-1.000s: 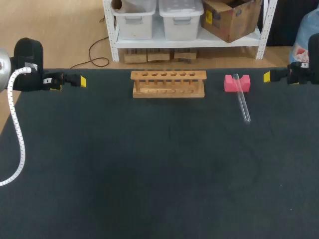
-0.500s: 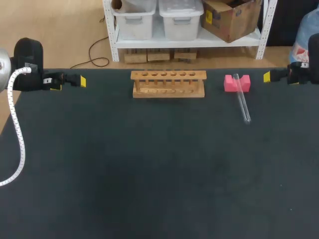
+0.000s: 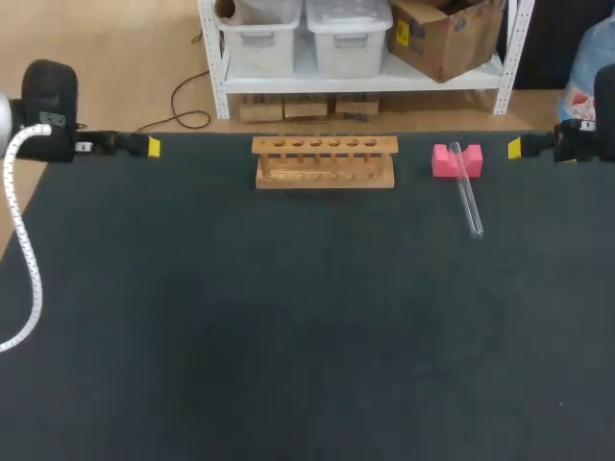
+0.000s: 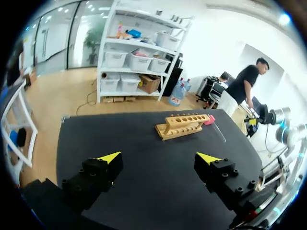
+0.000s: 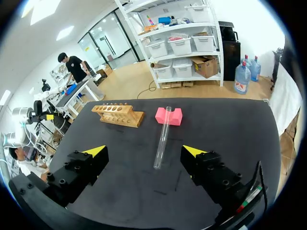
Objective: Grasp the test tube, adjust it, and insert it.
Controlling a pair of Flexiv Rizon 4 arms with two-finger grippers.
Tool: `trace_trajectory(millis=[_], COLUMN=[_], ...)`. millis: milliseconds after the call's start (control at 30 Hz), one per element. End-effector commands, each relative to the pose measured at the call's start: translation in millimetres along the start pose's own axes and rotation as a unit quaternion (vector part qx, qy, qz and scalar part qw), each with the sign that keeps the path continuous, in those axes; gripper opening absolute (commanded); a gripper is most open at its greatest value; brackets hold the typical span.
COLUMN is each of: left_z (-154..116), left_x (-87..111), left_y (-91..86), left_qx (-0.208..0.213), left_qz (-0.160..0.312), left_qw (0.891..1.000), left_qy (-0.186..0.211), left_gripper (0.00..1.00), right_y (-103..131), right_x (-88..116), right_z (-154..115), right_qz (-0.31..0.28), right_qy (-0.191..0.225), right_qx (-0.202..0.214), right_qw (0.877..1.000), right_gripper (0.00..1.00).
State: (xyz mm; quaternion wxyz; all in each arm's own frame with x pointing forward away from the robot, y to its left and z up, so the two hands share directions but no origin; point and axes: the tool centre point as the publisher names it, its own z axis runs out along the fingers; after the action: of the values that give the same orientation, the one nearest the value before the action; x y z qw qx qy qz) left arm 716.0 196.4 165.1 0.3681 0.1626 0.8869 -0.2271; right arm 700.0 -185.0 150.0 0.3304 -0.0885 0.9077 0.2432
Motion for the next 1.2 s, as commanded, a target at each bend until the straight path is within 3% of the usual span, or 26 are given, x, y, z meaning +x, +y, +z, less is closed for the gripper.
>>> trace_trajectory(millis=[33, 200, 367, 600, 800, 1200], left_z=[-1.0, 3.3, 14.1, 40.9, 60.0, 95.5], left_x=[-0.2, -8.4, -15.6, -21.9, -34.6, -31.4], left_y=[15.4, 17.3, 19.6, 26.3, 24.1, 14.7], left_qx=[0.1, 0.165, 0.216, 0.284, 0.318, 0.332], left_qz=[0.06, 0.166, 0.226, 0.27, 0.291, 0.314], left_qw=[0.992, 0.97, 0.946, 0.914, 0.895, 0.885], left_qy=[-0.046, -0.07, -0.086, -0.105, -0.112, -0.089], left_gripper=[1.0, 1.0, 1.0, 1.0, 1.0, 1.0], right_y=[0.0, 0.0, 0.0, 0.0, 0.0, 0.0], right_x=[0.0, 0.0, 0.0, 0.0, 0.0, 0.0], right_z=[0.0, 0.0, 0.0, 0.0, 0.0, 0.0], right_qz=[0.0, 0.0, 0.0, 0.0, 0.0, 0.0], right_qy=[0.0, 0.0, 0.0, 0.0, 0.0, 0.0], right_qx=[0.0, 0.0, 0.0, 0.0, 0.0, 0.0], right_qw=[1.0, 1.0, 1.0, 1.0, 1.0, 1.0], right_gripper=[1.0, 1.0, 1.0, 1.0, 1.0, 1.0])
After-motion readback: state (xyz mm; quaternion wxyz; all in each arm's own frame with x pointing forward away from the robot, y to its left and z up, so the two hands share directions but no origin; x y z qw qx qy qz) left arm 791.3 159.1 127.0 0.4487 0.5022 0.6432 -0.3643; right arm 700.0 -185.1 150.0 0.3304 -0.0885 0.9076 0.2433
